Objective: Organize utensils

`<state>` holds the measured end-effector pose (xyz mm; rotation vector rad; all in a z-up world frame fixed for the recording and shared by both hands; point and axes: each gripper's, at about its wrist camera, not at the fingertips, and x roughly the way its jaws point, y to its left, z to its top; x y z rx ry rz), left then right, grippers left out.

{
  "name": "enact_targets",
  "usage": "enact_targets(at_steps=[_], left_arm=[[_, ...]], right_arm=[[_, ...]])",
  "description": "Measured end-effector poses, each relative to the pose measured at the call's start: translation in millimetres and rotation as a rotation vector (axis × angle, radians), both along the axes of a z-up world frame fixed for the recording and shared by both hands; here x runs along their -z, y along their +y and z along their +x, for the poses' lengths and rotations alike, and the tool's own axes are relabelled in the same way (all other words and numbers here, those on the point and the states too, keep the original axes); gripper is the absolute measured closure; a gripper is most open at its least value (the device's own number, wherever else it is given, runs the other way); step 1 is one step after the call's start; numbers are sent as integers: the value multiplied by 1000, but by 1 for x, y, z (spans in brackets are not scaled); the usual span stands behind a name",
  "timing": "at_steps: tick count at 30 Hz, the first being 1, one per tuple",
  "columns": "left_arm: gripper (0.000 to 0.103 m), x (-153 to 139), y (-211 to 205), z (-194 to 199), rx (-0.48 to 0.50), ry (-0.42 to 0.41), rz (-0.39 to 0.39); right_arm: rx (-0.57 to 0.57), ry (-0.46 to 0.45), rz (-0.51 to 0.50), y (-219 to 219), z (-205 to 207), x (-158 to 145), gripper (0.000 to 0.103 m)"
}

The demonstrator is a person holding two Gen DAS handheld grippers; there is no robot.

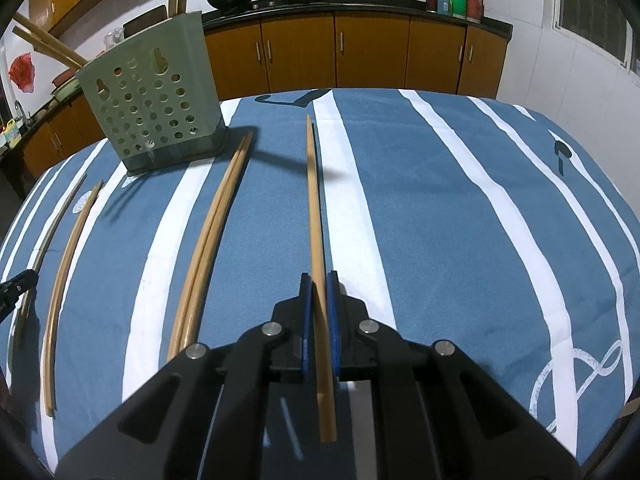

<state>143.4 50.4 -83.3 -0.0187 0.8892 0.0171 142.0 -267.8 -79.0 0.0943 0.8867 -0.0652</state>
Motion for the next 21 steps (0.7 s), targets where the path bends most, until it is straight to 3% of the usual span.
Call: enact_targets(at_steps=[7, 11, 21], left_arm=[[95, 0, 0, -4, -2, 0, 6], [96, -10, 4, -5, 0, 0, -28], [96, -97, 10, -19, 19, -241, -81]], right_arm=[[-5, 4, -3, 1, -2, -3, 95], [1, -63, 4, -3, -6, -27, 95], [10, -289, 14, -11, -21, -105, 95]])
